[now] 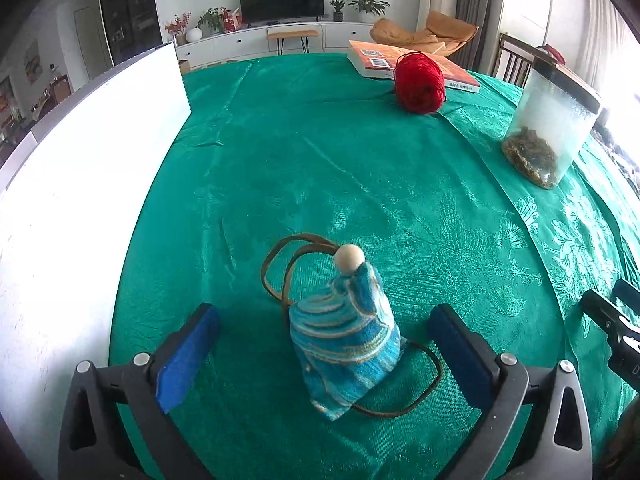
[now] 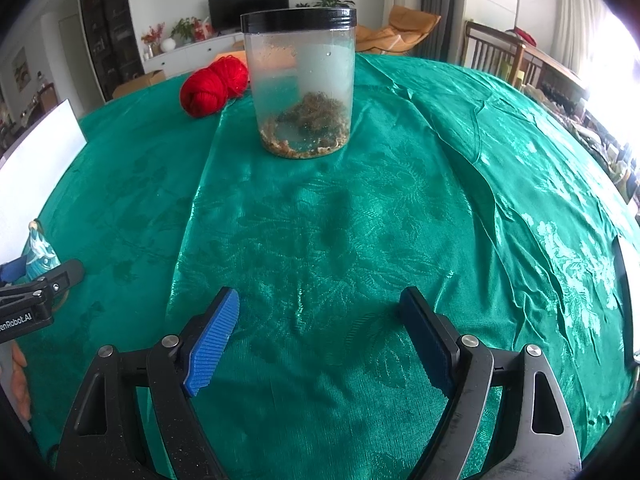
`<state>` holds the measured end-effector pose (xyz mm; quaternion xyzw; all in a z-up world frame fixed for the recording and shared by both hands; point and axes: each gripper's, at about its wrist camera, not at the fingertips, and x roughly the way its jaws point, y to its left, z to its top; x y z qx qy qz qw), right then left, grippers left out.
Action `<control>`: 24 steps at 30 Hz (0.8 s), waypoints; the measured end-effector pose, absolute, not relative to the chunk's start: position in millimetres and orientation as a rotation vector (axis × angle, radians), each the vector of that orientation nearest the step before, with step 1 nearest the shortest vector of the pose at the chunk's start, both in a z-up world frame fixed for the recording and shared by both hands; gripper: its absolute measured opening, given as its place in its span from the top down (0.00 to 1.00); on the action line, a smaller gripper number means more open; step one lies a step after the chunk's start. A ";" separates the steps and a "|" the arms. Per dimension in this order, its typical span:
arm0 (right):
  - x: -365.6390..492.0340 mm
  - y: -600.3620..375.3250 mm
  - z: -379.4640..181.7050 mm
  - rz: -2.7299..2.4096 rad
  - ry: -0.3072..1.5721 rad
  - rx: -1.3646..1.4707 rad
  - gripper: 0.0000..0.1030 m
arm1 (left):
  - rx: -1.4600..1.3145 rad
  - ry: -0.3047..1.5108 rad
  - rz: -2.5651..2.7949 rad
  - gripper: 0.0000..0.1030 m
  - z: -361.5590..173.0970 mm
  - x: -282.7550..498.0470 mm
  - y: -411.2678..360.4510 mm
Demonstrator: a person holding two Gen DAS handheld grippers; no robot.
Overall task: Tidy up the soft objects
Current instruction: 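Move the right gripper to the red yarn ball and grasp it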
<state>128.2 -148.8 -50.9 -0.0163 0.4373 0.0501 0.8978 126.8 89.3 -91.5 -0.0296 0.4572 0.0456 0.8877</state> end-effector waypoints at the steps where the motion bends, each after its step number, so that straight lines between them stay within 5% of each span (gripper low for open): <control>1: 128.3 -148.8 -50.9 0.104 0.906 -0.034 0.18 | -0.061 0.950 0.095 0.00 -91.5 126.8 89.3; 9: 125.4 -150.4 -46.1 0.148 0.892 0.007 0.18 | -0.062 0.950 0.095 0.00 -91.5 126.8 89.4; 13: 131.6 -126.5 0.4 0.322 0.785 0.090 0.18 | -0.061 0.950 0.095 0.00 -91.6 126.7 89.5; 18: 192.7 -47.6 60.6 0.418 0.691 -0.071 0.18 | -0.062 0.950 0.094 0.00 -91.7 126.9 89.8; 24: 291.9 33.7 33.5 0.338 0.774 -0.352 0.19 | -0.063 0.950 0.094 0.00 -91.7 126.8 89.9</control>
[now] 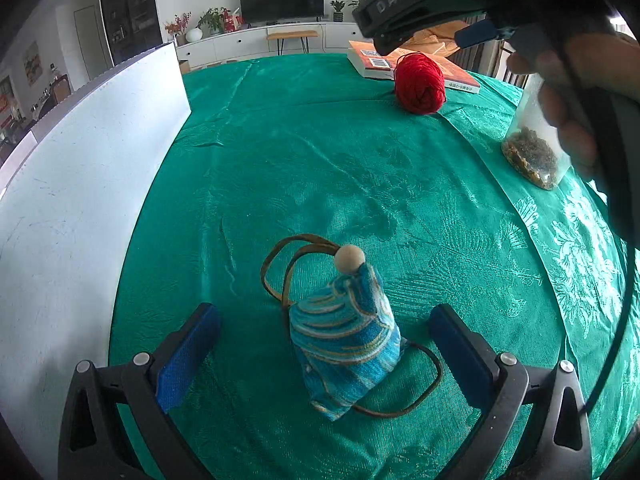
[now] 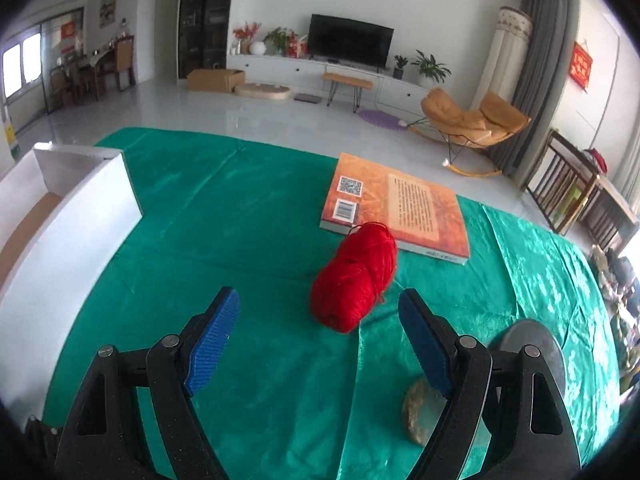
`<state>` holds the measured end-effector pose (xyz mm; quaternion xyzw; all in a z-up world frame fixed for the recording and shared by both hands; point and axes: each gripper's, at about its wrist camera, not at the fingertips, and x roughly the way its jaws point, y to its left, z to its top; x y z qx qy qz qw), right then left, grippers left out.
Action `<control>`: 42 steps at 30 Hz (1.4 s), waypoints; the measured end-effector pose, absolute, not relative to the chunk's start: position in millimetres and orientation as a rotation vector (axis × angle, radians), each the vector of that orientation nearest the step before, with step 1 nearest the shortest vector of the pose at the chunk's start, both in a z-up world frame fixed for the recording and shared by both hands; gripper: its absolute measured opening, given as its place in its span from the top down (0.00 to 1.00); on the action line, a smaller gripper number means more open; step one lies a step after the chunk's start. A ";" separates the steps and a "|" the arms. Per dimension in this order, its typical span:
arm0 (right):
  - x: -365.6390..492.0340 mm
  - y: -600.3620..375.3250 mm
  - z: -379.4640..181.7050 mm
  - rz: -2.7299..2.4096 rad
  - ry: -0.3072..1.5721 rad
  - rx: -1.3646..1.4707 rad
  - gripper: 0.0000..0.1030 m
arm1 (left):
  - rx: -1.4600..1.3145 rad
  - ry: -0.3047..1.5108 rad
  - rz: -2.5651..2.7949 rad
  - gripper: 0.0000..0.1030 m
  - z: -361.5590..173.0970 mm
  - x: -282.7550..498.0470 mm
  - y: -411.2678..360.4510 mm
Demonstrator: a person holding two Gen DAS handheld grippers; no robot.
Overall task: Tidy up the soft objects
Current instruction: 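Move the right gripper to the red yarn ball and grasp it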
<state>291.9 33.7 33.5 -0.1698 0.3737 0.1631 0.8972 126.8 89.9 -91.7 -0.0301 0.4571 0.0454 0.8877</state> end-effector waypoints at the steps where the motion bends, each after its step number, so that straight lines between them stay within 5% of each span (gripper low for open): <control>1: 303.3 41.7 24.1 0.319 0.796 -0.388 0.19 | -0.063 0.950 0.094 0.00 -91.7 126.8 89.9; 7: 353.7 48.0 -20.6 0.226 0.935 -0.396 0.21 | -0.063 0.950 0.094 0.00 -91.8 126.6 90.0; 8: 359.3 50.8 -25.5 0.233 0.951 -0.398 0.30 | -0.063 0.950 0.094 0.00 -91.9 127.1 89.6; 9: 362.6 53.1 -30.0 0.218 0.960 -0.422 0.56 | -0.063 0.950 0.094 0.00 -91.9 127.1 89.5; 14: 351.7 42.4 -13.8 0.230 0.907 -0.362 0.65 | -0.063 0.950 0.094 0.00 -92.0 127.0 89.7; 30: 191.9 -111.6 158.1 0.237 0.523 0.020 0.65 | -0.063 0.950 0.095 0.00 -92.4 127.5 88.7; 40: 257.0 -255.1 28.4 0.127 0.763 0.152 0.65 | -0.062 0.950 0.095 0.00 -92.7 127.7 88.0; 42: 266.8 -266.0 10.0 0.162 0.795 0.154 0.51 | -0.062 0.950 0.095 0.00 -92.6 127.6 88.4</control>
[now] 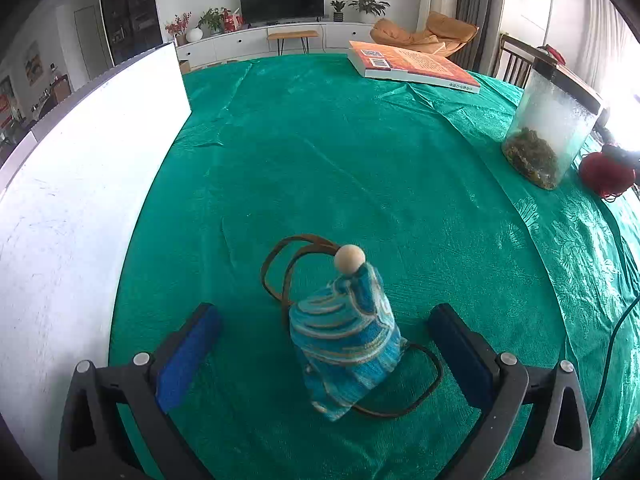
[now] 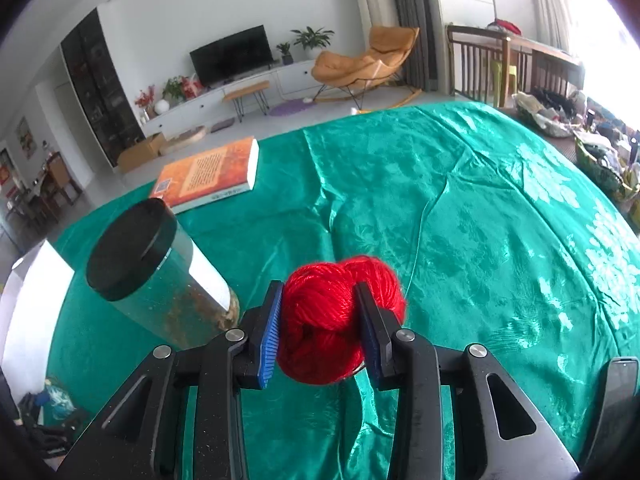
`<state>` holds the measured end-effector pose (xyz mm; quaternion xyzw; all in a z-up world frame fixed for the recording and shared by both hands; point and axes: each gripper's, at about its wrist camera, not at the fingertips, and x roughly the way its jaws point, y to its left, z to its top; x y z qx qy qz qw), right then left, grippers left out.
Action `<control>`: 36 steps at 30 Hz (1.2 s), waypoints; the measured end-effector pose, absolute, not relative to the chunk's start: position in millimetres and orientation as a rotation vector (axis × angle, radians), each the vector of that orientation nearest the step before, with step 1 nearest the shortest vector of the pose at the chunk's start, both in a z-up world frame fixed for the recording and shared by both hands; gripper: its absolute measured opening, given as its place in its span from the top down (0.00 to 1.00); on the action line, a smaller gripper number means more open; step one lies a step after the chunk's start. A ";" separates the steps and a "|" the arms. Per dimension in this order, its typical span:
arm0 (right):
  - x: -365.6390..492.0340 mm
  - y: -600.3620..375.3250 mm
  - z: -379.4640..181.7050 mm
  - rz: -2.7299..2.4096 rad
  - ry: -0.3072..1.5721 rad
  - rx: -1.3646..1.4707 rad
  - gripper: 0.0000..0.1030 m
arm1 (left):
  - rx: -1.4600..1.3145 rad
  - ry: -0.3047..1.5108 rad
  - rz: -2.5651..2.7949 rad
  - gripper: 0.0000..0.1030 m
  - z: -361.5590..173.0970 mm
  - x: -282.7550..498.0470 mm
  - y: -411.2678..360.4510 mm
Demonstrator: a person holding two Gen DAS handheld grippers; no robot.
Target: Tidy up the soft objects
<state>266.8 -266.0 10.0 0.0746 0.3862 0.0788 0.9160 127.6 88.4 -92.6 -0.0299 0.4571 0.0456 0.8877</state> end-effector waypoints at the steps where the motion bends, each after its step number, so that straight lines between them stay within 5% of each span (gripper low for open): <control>1: 269.6 -263.7 6.8 0.177 0.793 0.127 0.46 | -0.063 0.950 0.094 0.00 -92.7 127.6 88.4; 3: 272.6 -255.5 6.5 0.189 0.812 0.055 0.33 | -0.063 0.953 0.086 0.00 -92.5 127.3 88.3; 7: 264.1 -260.1 14.7 0.248 0.888 0.090 0.27 | -0.091 1.008 -0.017 0.00 -86.7 119.6 91.0; 14: 248.6 -292.5 14.6 0.245 1.044 0.280 0.26 | -0.343 0.969 -0.070 0.00 -68.8 100.3 120.2; 20: 265.9 -268.1 -9.4 0.207 1.162 0.269 0.26 | -0.238 1.033 -0.010 0.00 -80.5 120.0 99.1; 22: 272.8 -263.8 -19.9 0.177 1.169 0.251 0.44 | -0.166 1.031 0.033 0.06 -83.2 123.3 89.0; 26: 278.0 -266.5 -7.5 0.092 1.064 0.193 0.62 | -0.099 0.971 0.072 0.60 -78.6 122.6 83.0; 36: 219.8 -223.8 91.7 0.137 0.724 0.076 0.83 | -0.335 0.820 -0.049 0.61 -20.1 98.2 116.0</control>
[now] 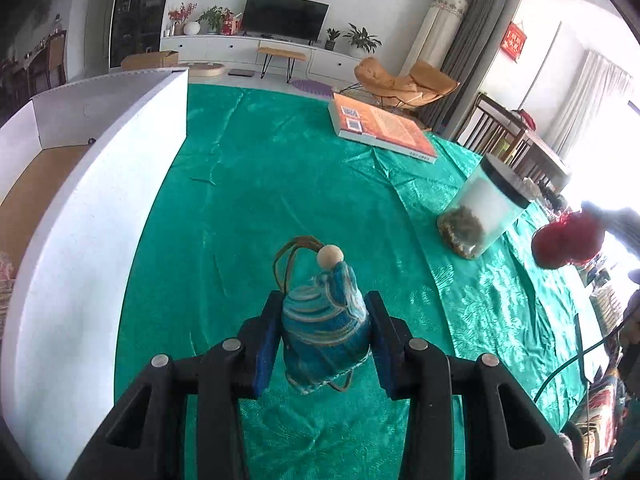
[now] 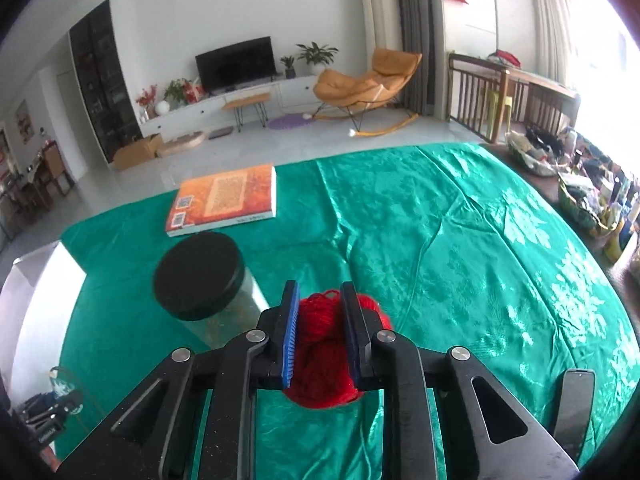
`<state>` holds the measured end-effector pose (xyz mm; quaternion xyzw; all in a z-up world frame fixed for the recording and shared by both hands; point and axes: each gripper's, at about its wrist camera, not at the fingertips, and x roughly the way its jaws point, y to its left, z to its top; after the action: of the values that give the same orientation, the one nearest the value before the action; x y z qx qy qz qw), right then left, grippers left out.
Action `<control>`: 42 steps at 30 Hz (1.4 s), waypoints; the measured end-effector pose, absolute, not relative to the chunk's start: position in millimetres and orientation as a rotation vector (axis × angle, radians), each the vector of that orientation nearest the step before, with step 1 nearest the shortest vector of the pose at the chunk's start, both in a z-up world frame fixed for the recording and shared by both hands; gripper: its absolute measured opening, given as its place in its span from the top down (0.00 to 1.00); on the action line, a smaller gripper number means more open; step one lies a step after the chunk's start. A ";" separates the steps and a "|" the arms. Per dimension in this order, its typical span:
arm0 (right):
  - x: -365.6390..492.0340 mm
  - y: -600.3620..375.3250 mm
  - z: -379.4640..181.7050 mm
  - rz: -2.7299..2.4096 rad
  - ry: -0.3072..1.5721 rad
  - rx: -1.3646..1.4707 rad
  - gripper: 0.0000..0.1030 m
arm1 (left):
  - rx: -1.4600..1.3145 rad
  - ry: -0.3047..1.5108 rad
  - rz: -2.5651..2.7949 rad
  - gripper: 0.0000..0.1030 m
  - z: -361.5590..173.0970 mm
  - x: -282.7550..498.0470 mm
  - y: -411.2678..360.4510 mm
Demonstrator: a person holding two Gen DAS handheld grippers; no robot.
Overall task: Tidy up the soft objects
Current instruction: 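Carry the cloth pouch and yarn ball over the white box and release both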
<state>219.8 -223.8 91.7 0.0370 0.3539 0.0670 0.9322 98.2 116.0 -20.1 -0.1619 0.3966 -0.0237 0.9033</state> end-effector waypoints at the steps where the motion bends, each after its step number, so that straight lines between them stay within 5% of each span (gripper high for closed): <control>1: 209.1 -215.3 100.3 0.175 0.708 0.083 0.86 | -0.350 0.797 -0.054 0.61 -8.5 91.6 119.6; 13: 150.1 -116.0 161.7 0.670 0.747 0.253 0.87 | -0.384 0.626 0.033 0.61 87.8 13.0 204.8; 14: 152.5 -115.9 157.4 0.663 0.783 0.249 0.72 | -0.385 0.620 0.039 0.61 91.0 6.2 209.1; 15: 154.6 -115.2 149.8 0.640 0.828 0.223 0.38 | -0.387 0.614 0.044 0.61 92.8 1.8 213.3; 17: 153.1 -116.1 125.1 0.551 0.916 0.138 0.26 | -0.388 0.603 0.056 0.61 94.3 -7.0 221.5; 25: 137.9 -131.0 -23.5 0.317 1.270 0.326 0.26 | -0.387 0.604 0.076 0.61 88.2 -19.0 235.8; 26: 141.0 -127.6 -35.0 0.335 1.268 0.349 0.32 | -0.395 0.604 0.074 0.61 88.6 -21.2 237.4; 27: 144.3 -125.3 -41.3 0.362 1.248 0.367 0.52 | -0.401 0.604 0.072 0.61 90.0 -23.3 239.9; 28: 146.9 -122.9 -43.4 0.377 1.229 0.362 0.54 | -0.399 0.603 0.076 0.61 92.1 -26.6 241.9; 37: 98.9 -10.8 111.8 0.847 0.987 0.185 0.56 | -0.307 0.702 0.259 0.59 89.6 -62.0 294.4; 38: 89.0 12.8 125.7 0.919 0.979 0.162 0.55 | -0.298 0.716 0.297 0.56 87.6 -65.9 300.7; 40: 70.7 57.3 141.9 1.030 0.985 0.113 0.53 | -0.279 0.745 0.372 0.33 83.2 -73.1 311.5; 41: 62.6 78.3 143.6 1.071 0.999 0.088 0.44 | -0.275 0.751 0.405 0.13 81.4 -77.1 316.3; 42: 55.7 97.8 141.1 1.102 1.022 0.062 0.29 | -0.270 0.743 0.437 0.05 81.7 -82.1 319.3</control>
<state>55.7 97.8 141.1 0.0282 0.4641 0.5006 0.7303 -82.1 319.3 81.7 -0.1307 0.3591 0.2111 0.8997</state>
